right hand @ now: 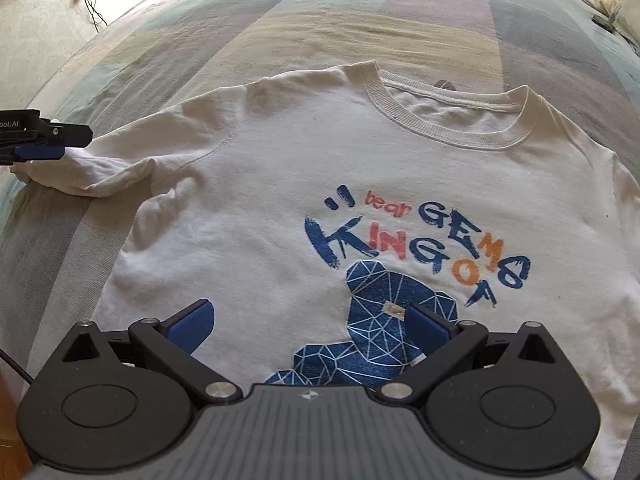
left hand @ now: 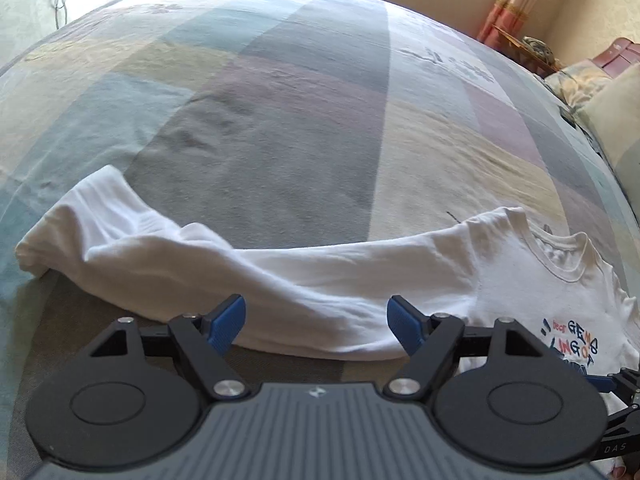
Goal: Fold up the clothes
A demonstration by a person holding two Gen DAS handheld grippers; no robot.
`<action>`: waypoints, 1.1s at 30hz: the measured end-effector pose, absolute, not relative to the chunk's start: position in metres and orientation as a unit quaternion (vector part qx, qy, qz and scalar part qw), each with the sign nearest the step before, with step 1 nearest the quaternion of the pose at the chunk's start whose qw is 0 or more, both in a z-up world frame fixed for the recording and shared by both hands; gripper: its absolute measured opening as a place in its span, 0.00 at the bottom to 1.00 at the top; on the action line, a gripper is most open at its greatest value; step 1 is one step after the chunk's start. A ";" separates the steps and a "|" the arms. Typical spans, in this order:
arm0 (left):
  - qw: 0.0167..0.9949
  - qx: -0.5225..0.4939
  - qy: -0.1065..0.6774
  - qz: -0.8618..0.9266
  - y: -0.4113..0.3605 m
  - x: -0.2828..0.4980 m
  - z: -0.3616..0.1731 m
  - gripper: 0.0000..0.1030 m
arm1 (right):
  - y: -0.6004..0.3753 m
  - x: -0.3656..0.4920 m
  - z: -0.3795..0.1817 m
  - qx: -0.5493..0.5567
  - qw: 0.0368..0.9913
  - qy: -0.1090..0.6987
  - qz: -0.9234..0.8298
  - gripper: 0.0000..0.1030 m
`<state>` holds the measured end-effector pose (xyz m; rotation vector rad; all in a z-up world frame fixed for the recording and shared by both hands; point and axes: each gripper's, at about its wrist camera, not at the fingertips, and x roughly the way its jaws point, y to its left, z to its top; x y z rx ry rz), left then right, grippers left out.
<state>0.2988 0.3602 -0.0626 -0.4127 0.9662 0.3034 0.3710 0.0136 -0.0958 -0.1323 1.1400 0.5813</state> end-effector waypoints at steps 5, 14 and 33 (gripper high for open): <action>0.833 -0.256 0.444 0.210 0.415 0.265 -0.078 0.75 | 0.039 0.368 -0.092 -0.081 0.797 0.530 0.278 1.00; 0.827 -0.339 0.382 0.237 0.484 0.236 -0.106 0.75 | 0.109 0.365 -0.069 -0.166 0.785 0.499 0.328 1.00; 0.743 -0.644 0.141 0.113 0.573 0.197 -0.168 0.86 | 0.224 0.354 -0.062 -0.233 0.729 0.489 0.419 1.00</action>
